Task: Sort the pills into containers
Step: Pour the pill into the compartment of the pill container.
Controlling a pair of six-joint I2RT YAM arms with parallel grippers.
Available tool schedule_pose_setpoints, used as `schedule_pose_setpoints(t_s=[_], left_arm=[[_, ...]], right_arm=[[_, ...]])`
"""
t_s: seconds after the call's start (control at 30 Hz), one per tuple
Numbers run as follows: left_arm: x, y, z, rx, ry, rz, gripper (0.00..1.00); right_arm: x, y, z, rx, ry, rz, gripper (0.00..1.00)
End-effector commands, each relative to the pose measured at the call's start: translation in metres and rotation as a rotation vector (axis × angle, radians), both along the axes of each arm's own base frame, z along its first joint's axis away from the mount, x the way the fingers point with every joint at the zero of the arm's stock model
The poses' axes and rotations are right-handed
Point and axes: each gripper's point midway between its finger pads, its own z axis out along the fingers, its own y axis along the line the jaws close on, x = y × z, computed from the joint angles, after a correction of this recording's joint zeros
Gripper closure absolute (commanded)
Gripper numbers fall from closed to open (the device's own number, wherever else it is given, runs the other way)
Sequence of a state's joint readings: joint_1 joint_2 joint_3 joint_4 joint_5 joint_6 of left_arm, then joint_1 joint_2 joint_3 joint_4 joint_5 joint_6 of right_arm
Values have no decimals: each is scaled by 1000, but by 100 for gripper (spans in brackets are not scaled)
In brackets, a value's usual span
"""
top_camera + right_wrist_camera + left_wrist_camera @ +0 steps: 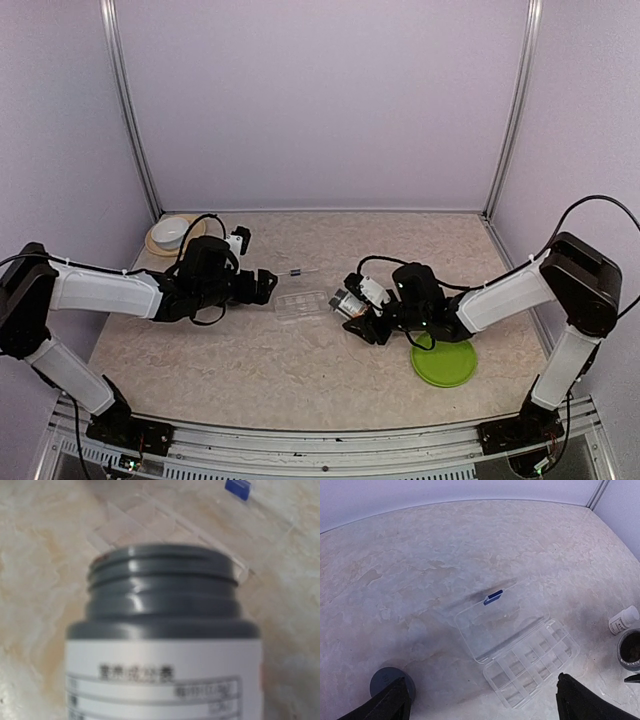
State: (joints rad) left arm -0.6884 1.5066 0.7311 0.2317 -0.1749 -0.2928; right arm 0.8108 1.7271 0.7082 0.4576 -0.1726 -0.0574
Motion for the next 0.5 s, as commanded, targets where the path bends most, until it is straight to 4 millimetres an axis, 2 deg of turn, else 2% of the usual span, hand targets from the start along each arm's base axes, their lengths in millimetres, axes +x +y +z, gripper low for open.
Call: schedule_pose_setpoints(t_s=[0.0,0.1,0.47], left_arm=[[-3,-10,9,-74,-40,-29,1],[-3,-11,3,-77,-30,-34,1],[-5,-4,7,-76,-52,-14,1]], right_arm=[[8,3,1,-8,-11,8,100],[12,3,-2,-35,-3,-3,100],[13,8,-12,-77,65,18,100]])
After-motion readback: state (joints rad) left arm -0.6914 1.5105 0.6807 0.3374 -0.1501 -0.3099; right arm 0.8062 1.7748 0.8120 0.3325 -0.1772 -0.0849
